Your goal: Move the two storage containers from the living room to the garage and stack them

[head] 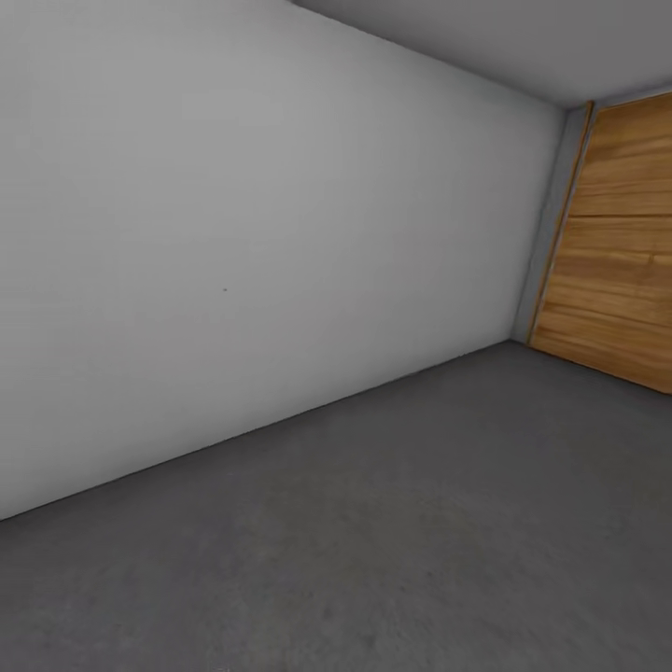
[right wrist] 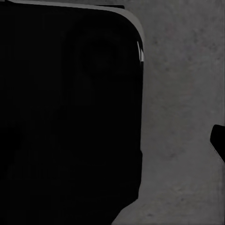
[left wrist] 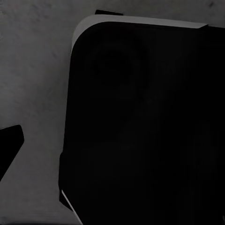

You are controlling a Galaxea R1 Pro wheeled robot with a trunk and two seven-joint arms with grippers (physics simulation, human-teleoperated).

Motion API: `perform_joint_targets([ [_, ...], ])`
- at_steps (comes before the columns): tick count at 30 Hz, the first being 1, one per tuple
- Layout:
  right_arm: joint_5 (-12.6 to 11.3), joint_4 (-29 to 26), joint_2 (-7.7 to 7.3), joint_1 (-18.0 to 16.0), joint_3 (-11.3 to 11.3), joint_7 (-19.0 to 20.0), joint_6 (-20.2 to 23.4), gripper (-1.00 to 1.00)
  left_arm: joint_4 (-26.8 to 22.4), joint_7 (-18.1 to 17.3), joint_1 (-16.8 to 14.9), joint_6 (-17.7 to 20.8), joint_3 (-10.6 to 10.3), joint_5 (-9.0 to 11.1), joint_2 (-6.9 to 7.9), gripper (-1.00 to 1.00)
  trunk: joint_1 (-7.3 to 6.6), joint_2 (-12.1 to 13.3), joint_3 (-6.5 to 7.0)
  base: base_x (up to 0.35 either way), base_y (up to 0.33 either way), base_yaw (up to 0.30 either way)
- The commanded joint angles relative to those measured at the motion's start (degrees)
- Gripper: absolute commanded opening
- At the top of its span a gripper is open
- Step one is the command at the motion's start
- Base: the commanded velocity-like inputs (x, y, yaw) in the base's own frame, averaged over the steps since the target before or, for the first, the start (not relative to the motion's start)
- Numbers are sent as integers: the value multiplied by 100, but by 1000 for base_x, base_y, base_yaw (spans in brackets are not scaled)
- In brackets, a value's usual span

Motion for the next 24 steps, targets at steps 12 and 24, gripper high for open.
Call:
perform_joint_targets([
  [12,-1,10,-2,-2,2,-11,-33,100,-4,4,1,-9,2,42,-1,100,0,-2,-3,0,0,300],
  [24,-1,10,-5,-2,2,-11,-33,100,-4,4,1,-9,2,43,-1,100,0,-2,-3,0,0,300],
])
